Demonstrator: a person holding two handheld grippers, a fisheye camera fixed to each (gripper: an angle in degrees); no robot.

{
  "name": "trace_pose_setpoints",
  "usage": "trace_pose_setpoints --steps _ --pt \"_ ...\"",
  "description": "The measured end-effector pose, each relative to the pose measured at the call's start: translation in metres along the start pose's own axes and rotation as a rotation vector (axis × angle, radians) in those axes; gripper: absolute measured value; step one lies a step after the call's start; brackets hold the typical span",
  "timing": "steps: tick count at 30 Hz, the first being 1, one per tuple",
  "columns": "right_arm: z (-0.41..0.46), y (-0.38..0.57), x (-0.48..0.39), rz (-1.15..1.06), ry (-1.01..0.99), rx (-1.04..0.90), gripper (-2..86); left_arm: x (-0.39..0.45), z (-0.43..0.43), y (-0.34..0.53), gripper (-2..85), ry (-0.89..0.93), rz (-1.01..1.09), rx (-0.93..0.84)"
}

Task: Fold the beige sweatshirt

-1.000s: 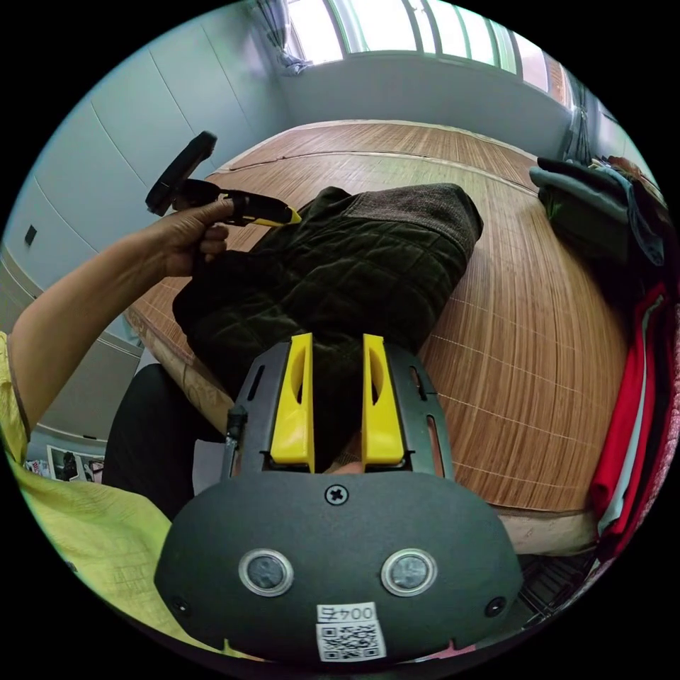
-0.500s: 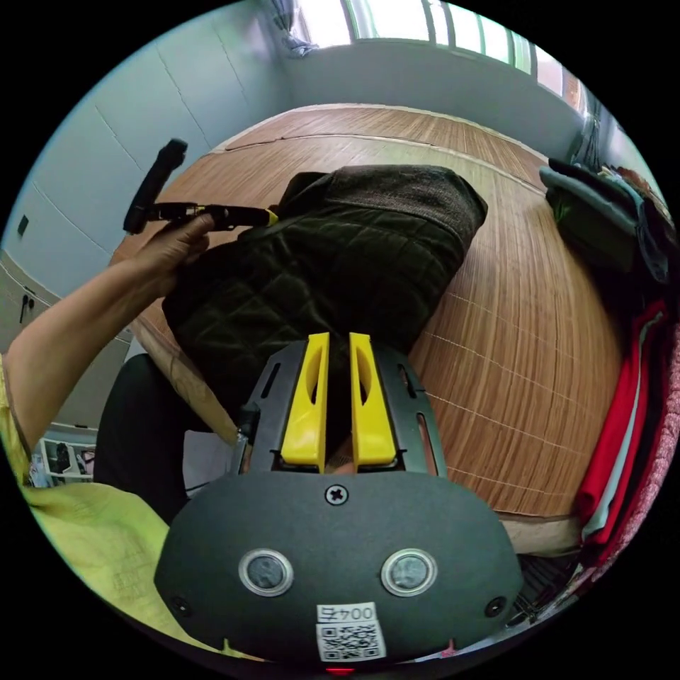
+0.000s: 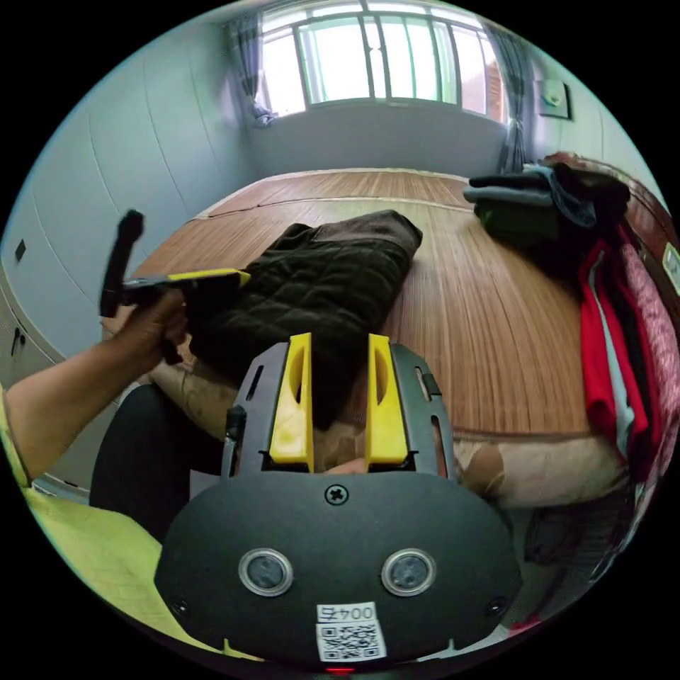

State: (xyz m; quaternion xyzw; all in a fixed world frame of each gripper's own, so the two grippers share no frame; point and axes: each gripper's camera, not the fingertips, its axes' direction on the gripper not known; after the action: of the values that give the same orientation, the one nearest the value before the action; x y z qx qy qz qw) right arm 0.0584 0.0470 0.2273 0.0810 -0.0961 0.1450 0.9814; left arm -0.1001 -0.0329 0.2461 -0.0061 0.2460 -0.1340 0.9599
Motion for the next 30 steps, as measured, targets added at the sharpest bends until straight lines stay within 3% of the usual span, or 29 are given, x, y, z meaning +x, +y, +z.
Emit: trace_pose_setpoints --steps 5,19,24,28,30 --pt "0.011 0.052 -0.031 -0.032 0.087 0.005 10.9 0.005 0.0 0.015 0.4 -0.013 0.0 0.032" --pt "0.074 0.051 -0.065 -0.044 0.196 -0.015 7.9 -0.01 -0.008 0.041 0.2 0.051 -0.029 0.027" --pt "0.04 0.027 -0.09 -0.243 0.306 0.093 5.2 -0.021 -0.01 0.052 0.2 0.067 -0.041 0.025" --pt "0.089 0.037 -0.045 -0.112 0.248 -0.128 4.7 -0.031 -0.011 0.058 0.3 0.097 -0.04 0.02" --pt "0.096 0.046 -0.045 -0.099 0.231 -0.113 4.7 -0.038 -0.012 0.063 0.5 0.111 -0.038 0.02"
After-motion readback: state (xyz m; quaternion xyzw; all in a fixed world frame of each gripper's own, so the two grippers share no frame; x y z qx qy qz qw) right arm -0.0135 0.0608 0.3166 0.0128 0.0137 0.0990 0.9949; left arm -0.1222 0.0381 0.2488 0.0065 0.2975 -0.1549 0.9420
